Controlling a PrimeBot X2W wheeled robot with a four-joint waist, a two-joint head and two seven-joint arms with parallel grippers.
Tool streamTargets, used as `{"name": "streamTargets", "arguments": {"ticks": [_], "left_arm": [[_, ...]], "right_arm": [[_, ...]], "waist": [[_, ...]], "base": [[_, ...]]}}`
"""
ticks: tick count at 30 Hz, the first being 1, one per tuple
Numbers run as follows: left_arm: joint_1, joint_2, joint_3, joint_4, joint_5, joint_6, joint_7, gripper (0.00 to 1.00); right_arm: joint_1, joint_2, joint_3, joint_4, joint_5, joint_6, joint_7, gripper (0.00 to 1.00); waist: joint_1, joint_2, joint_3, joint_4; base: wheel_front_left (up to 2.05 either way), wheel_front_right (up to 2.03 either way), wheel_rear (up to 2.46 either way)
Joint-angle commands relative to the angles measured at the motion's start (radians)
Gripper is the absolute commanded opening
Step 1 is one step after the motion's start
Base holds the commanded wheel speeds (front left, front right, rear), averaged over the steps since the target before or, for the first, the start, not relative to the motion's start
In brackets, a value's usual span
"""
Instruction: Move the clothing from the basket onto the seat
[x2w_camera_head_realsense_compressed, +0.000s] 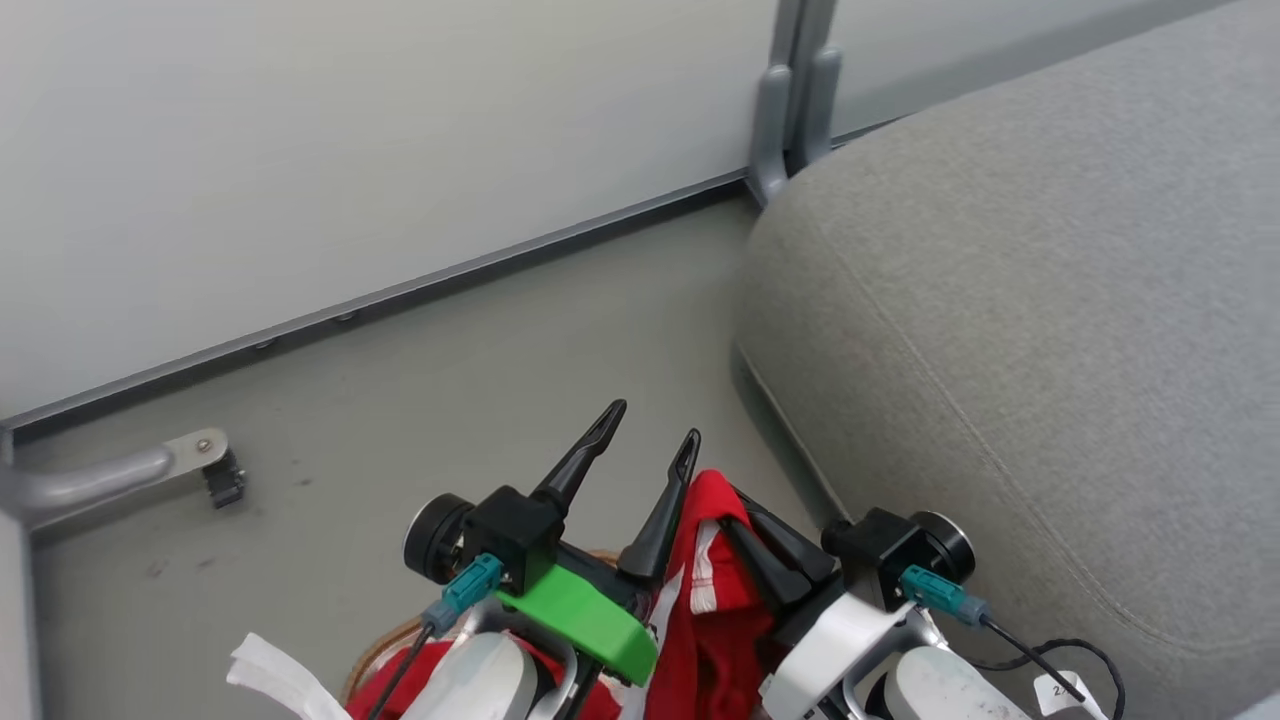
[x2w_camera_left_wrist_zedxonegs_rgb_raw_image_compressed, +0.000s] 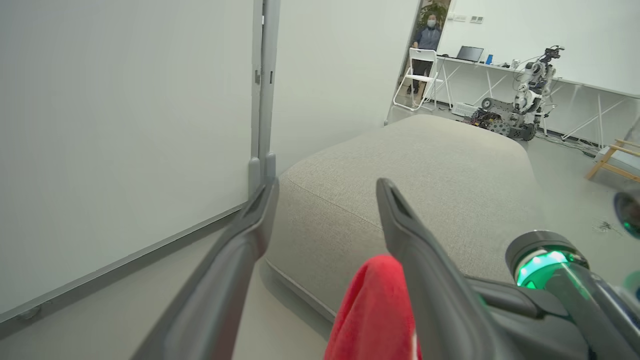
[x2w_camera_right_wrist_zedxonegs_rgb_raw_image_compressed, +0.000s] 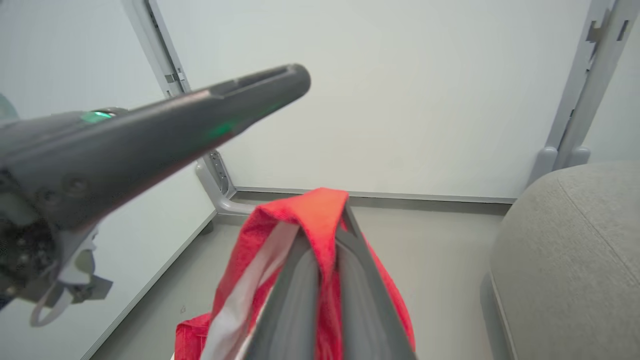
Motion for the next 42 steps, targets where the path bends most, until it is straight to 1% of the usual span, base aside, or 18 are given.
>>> {"name": "streamTargets", "arguments": {"ticks": [1,6,7,15,18,21,25,28,33,38,42], "left_arm": [[0.000,0.010,0.002,0.002,0.003,-0.003,0.000,1.00],[-0.001,0.017,-0.003,0.005,0.006,-0.003,0.001,1.00],[-0.004,0.016,-0.012,0.006,0.006,-0.003,0.000,1.00],[-0.070,0.036,-0.091,0.036,-0.021,-0.003,0.000,1.00],[-0.087,0.045,-0.108,0.046,-0.023,-0.003,0.000,1.00],[-0.100,0.057,-0.117,0.051,-0.027,-0.003,0.000,1.00],[-0.113,0.083,-0.107,0.053,-0.015,-0.003,0.000,1.00],[-0.117,0.103,-0.090,0.048,-0.001,-0.003,0.000,1.00],[-0.156,0.133,-0.098,0.045,0.012,-0.003,0.000,1.00],[-0.211,0.151,-0.113,0.038,0.021,-0.003,0.001,1.00],[-0.244,0.155,-0.116,0.034,0.029,-0.003,0.001,1.00]], "right_arm": [[0.008,-0.002,-0.001,-0.007,0.006,-0.001,-0.005,0.00],[0.014,0.001,-0.010,-0.019,0.014,-0.001,-0.005,0.00],[0.019,0.001,-0.026,-0.024,0.014,-0.001,-0.005,0.00],[0.042,0.007,-0.160,-0.068,-0.007,-0.001,-0.005,0.00],[0.018,0.009,-0.208,-0.084,-0.013,-0.001,-0.005,0.00],[-0.033,0.008,-0.236,-0.090,-0.024,-0.001,-0.005,0.00],[-0.157,-0.052,-0.221,-0.073,-0.056,-0.001,-0.005,0.00],[-0.273,-0.104,-0.234,-0.053,-0.058,-0.001,-0.005,0.00],[-0.455,-0.204,-0.306,-0.013,-0.085,-0.001,-0.005,0.00],[-0.628,-0.322,-0.398,0.053,-0.133,-0.001,-0.005,0.00],[-0.721,-0.378,-0.469,0.083,-0.183,-0.001,-0.005,0.00]], "waist": [[0.0000,0.0000,0.025,-0.156],[0.0000,0.0000,0.039,-0.260],[0.0000,0.0000,0.045,-0.269],[0.0000,0.0000,0.094,-0.291],[0.0000,0.0000,0.118,-0.294],[0.0000,0.0000,0.147,-0.295],[0.0000,0.0000,0.203,-0.293],[0.0000,0.0000,0.257,-0.287],[0.0000,0.0000,0.357,-0.225],[0.0000,0.0000,0.455,-0.152],[0.0000,0.0000,0.511,-0.097]], "base": [[0.00,0.00,0.00],[0.00,0.00,0.00],[0.00,0.00,0.00],[0.00,0.00,0.00],[0.00,0.00,0.00],[0.00,0.00,0.00],[0.00,0.00,0.00],[0.00,0.00,0.00],[0.00,0.00,0.00],[0.00,0.00,0.00],[0.00,0.00,0.00]]}}
